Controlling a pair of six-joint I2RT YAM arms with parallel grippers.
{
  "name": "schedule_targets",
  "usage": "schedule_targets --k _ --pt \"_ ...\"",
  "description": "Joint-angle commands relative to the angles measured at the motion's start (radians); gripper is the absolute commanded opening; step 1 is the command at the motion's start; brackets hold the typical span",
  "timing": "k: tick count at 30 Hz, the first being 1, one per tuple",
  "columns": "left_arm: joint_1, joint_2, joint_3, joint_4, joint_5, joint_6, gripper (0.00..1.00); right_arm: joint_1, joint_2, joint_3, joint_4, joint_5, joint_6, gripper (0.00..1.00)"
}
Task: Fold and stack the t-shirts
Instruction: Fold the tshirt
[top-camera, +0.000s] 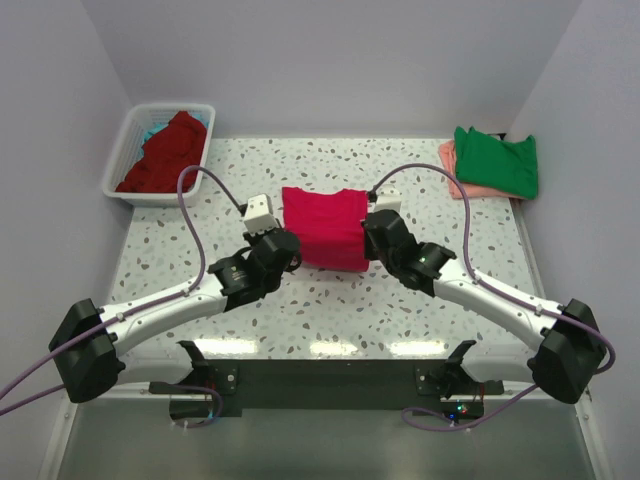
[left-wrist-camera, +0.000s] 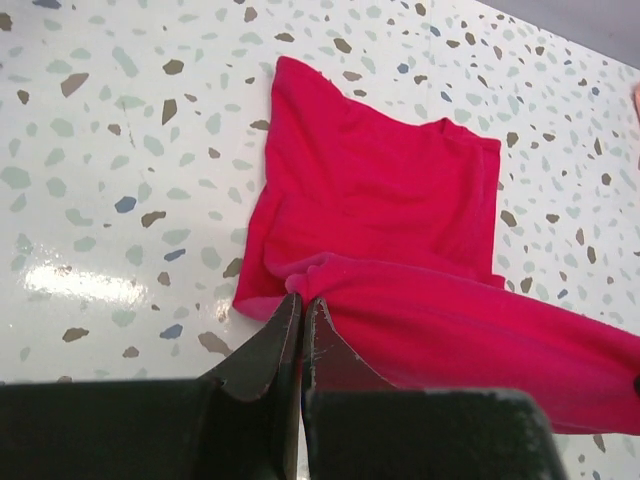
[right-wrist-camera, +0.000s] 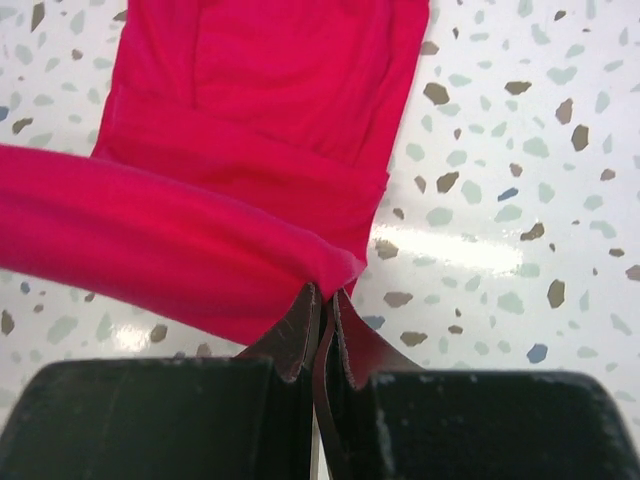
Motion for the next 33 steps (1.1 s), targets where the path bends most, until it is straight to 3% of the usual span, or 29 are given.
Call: schedule_targets --k 1,15,33 --pt "0.031 0.057 0.09 0.057 -0.116 0.048 0.0 -0.063 0.066 0.08 0.099 0.028 -0.067 0.0" --pt "0.202 0.291 0.224 0.238 -0.061 0.206 0.0 -0.218 0.331 0.26 0.208 -0.055 -0.133 0.0" --pt "0.345 0.794 0.633 0.319 0.117 0.348 0.0 -0.364 0.791 0.627 0.231 -0.101 -0.156 0.0"
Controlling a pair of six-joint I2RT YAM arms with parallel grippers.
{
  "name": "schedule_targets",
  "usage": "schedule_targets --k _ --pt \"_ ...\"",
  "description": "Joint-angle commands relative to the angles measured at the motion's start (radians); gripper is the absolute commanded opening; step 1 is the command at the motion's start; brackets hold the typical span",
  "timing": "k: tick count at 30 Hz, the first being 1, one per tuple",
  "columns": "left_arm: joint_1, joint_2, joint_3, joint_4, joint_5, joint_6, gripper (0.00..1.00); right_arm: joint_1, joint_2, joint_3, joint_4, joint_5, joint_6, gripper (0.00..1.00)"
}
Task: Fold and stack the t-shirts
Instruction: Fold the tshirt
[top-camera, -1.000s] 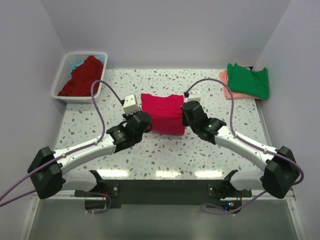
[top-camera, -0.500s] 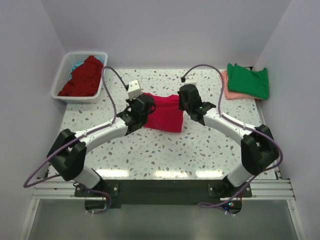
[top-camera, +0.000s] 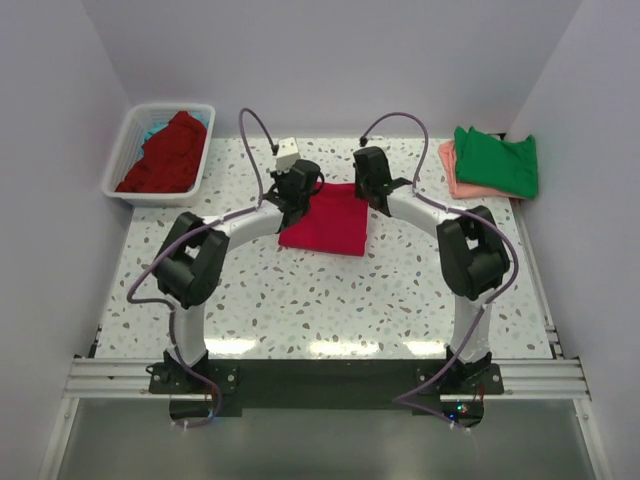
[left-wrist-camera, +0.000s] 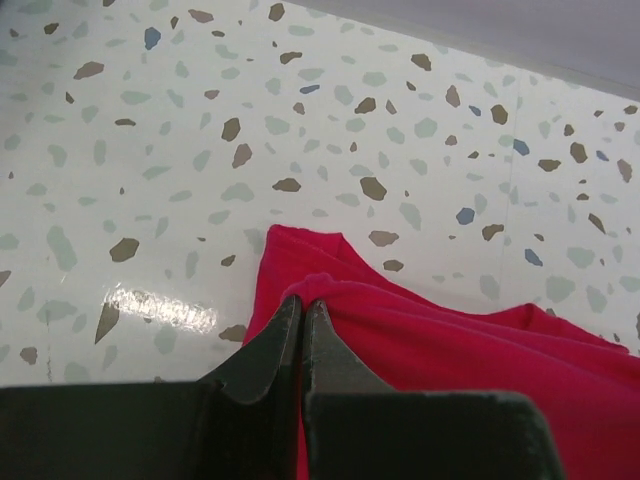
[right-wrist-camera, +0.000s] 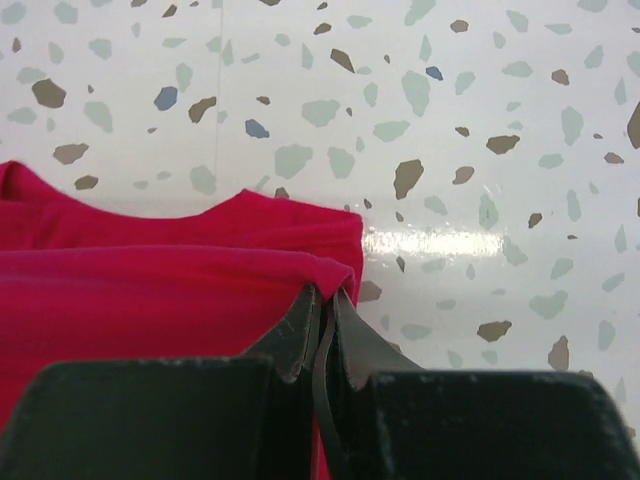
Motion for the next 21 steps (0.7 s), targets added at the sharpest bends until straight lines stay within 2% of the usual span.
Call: schedule_targets --k 1,6,8,9,10,11,12,13,17,21 --pt "0.033 0.074 0.124 0.051 0.019 0.054 0.0 -0.034 0.072 0.107 0.028 0.005 -0.025 0.0" --pt "0.063 0.16 0.2 0.028 0.038 0.066 0.0 -0.046 0.141 0.179 0.007 0.004 -0.022 0.0" --pt "0.075 0.175 0.203 0.028 0.033 0.066 0.09 -0.049 0.157 0.202 -0.006 0.01 -0.025 0.0" --pt "0.078 0.174 0.197 0.033 0.029 0.064 0.23 -0.054 0.158 0.21 -0.007 0.014 -0.024 0.05" --pt "0.082 0.165 0.187 0.04 0.021 0.064 0.32 -0.054 0.158 0.213 -0.009 0.014 -0.025 0.16" --pt "0.086 0.155 0.177 0.051 0.003 0.066 0.37 -0.056 0.154 0.22 -0.009 0.017 -0.025 0.2" --pt "0.086 0.145 0.146 0.082 -0.01 0.069 0.47 -0.06 0.149 0.222 -0.009 0.03 -0.027 0.28" --pt "0.089 0.12 0.134 0.092 -0.019 0.069 0.51 -0.062 0.143 0.225 -0.006 0.028 -0.027 0.29" --pt "0.089 0.037 0.034 0.155 -0.082 0.055 0.55 -0.072 0.1 0.224 -0.01 0.03 -0.024 0.33" --pt "0.089 -0.033 -0.006 0.157 -0.007 0.064 0.55 -0.074 0.071 0.221 -0.035 0.016 -0.01 0.33"
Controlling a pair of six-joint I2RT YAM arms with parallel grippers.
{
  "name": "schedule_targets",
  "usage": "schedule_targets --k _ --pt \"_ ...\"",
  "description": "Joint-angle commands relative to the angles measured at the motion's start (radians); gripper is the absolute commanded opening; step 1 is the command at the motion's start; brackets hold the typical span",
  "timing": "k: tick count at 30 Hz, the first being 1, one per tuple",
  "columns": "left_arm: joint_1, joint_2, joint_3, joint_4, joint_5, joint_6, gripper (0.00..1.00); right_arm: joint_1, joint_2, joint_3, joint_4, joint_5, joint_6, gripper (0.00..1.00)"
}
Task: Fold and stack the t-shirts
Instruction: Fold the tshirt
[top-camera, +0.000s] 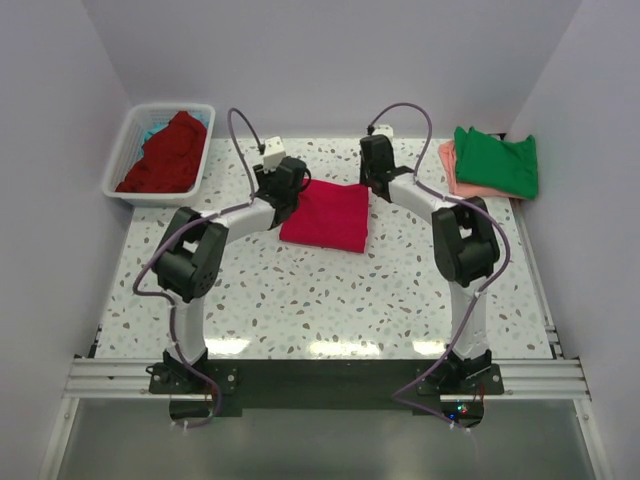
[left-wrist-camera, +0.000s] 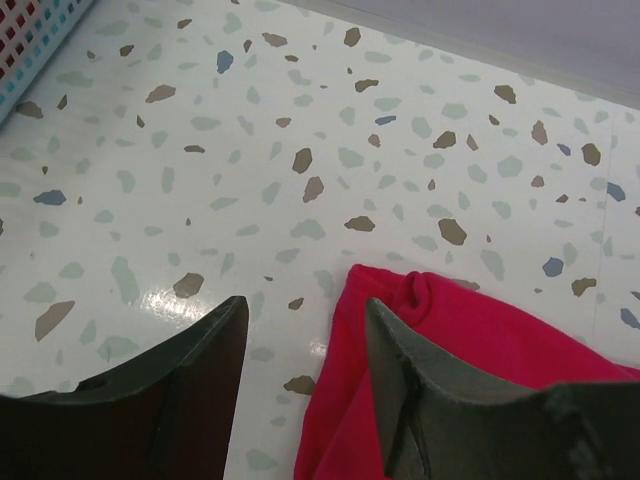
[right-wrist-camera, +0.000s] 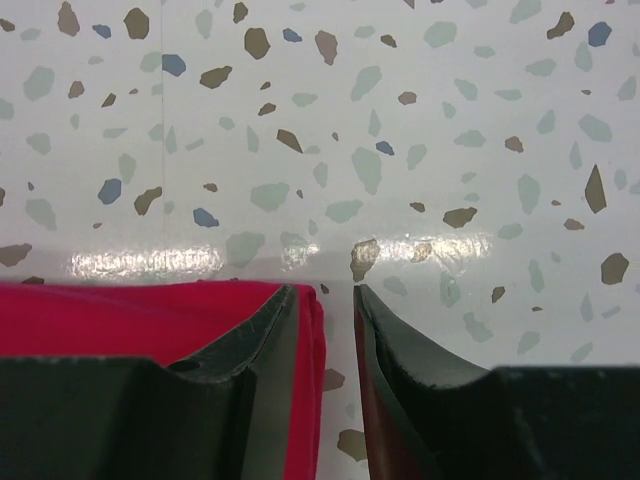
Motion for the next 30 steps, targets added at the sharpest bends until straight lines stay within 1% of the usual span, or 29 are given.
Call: schedule_targets --k 1,2,4,5,7,8,11,12,14,15,20,23,27,30 --pt "-0.001 -0.128 -0.018 0.072 0.04 0.012 0.55 -0.006 -0.093 0.026 -0.025 -0.011 0.016 0.33" --pt "-0.003 -0.129 -0.012 0.03 0.086 0.006 0.54 -0.006 -0.1 0.017 -0.034 -0.023 0.022 0.33" --pt "-0.004 -0.149 -0.023 0.003 0.158 0.0 0.52 -0.005 -0.131 -0.033 -0.03 -0.046 0.045 0.33" --pt "-0.004 -0.155 -0.038 -0.026 0.212 -0.033 0.52 -0.003 -0.143 -0.052 -0.025 -0.072 0.05 0.33" --pt "-0.004 -0.172 -0.052 -0.043 0.281 -0.05 0.5 -0.003 -0.172 -0.101 -0.023 -0.095 0.069 0.33" --pt "-0.004 -0.174 -0.061 -0.076 0.318 -0.088 0.49 -0.005 -0.18 -0.116 -0.019 -0.123 0.071 0.33" --pt "-0.004 -0.184 -0.092 -0.074 0.393 -0.122 0.43 -0.002 -0.197 -0.159 -0.008 -0.168 0.077 0.32" --pt "-0.004 -0.184 -0.098 -0.067 0.41 -0.127 0.38 0.0 -0.2 -0.165 -0.008 -0.198 0.077 0.32" --pt "-0.004 -0.168 -0.095 -0.08 0.424 -0.136 0.31 0.0 -0.196 -0.17 -0.011 -0.223 0.077 0.31" --pt "-0.003 -0.154 -0.095 -0.078 0.436 -0.138 0.25 0.004 -0.193 -0.169 -0.011 -0.24 0.071 0.3" --pt "-0.003 -0.111 -0.098 -0.051 0.462 -0.147 0.05 0.01 -0.164 -0.155 -0.014 -0.26 0.066 0.29" --pt "-0.003 -0.074 -0.08 -0.043 0.453 -0.141 0.01 0.01 -0.145 -0.139 -0.017 -0.267 0.069 0.28" --pt "-0.001 -0.013 -0.044 -0.049 0.43 -0.133 0.0 0.01 -0.108 -0.127 -0.013 -0.277 0.073 0.27" --pt "-0.001 0.018 -0.033 -0.023 0.416 -0.12 0.0 0.01 -0.084 -0.116 -0.005 -0.277 0.076 0.26"
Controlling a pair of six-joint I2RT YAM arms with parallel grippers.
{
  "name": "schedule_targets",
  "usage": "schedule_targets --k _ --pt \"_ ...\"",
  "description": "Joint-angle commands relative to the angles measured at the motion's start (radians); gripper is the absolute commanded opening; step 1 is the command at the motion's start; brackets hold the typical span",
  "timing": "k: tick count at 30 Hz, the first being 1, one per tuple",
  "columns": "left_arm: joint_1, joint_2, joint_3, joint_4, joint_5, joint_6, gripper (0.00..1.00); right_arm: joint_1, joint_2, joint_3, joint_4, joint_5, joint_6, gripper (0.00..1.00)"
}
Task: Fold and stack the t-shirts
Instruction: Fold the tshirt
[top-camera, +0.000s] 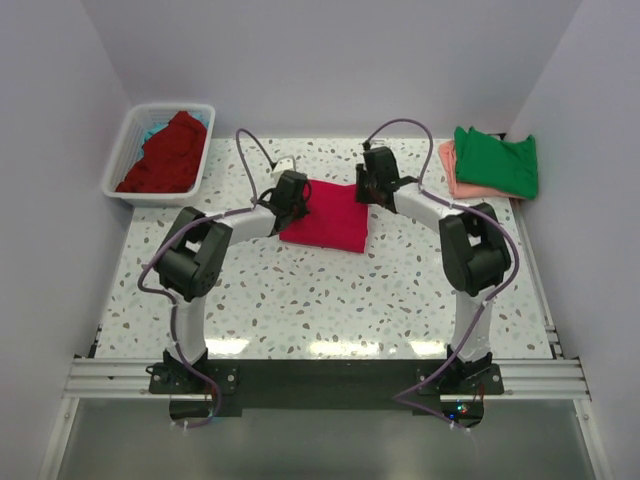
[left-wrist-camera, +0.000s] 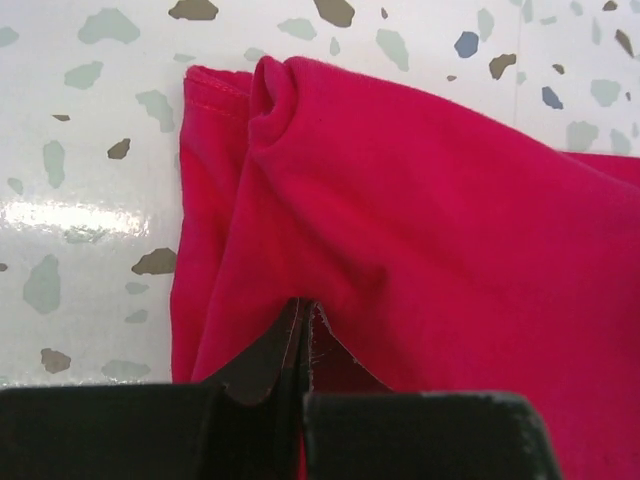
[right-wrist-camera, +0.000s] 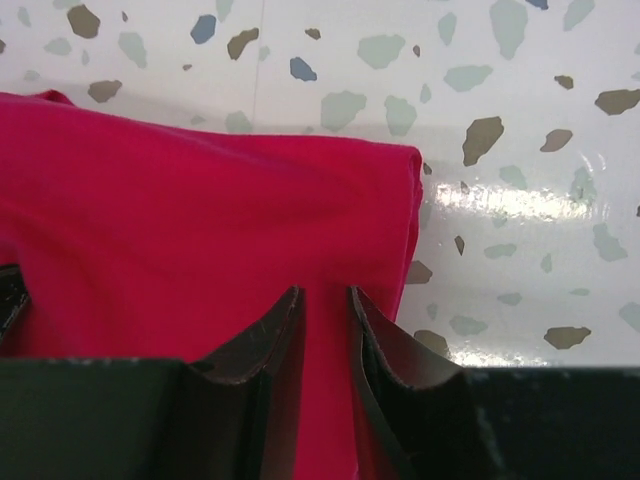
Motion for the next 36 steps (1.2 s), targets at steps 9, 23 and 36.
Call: schedule_targets --k 9,23,36 --pt "0.004 -0.009 0.016 -0.104 -0.18 -0.073 0.0 0.002 0.15 0.181 -0.03 0.004 0.005 0.24" --pt "-0.005 -0.082 -0.131 -0.187 -0.188 -0.124 0.0 0.0 0.298 0.343 -0.152 0.068 0.02 0.22" --pt "-0.005 -0.25 -0.02 -0.194 -0.23 0.014 0.0 0.0 0.154 0.28 -0.09 0.068 -0.026 0.25"
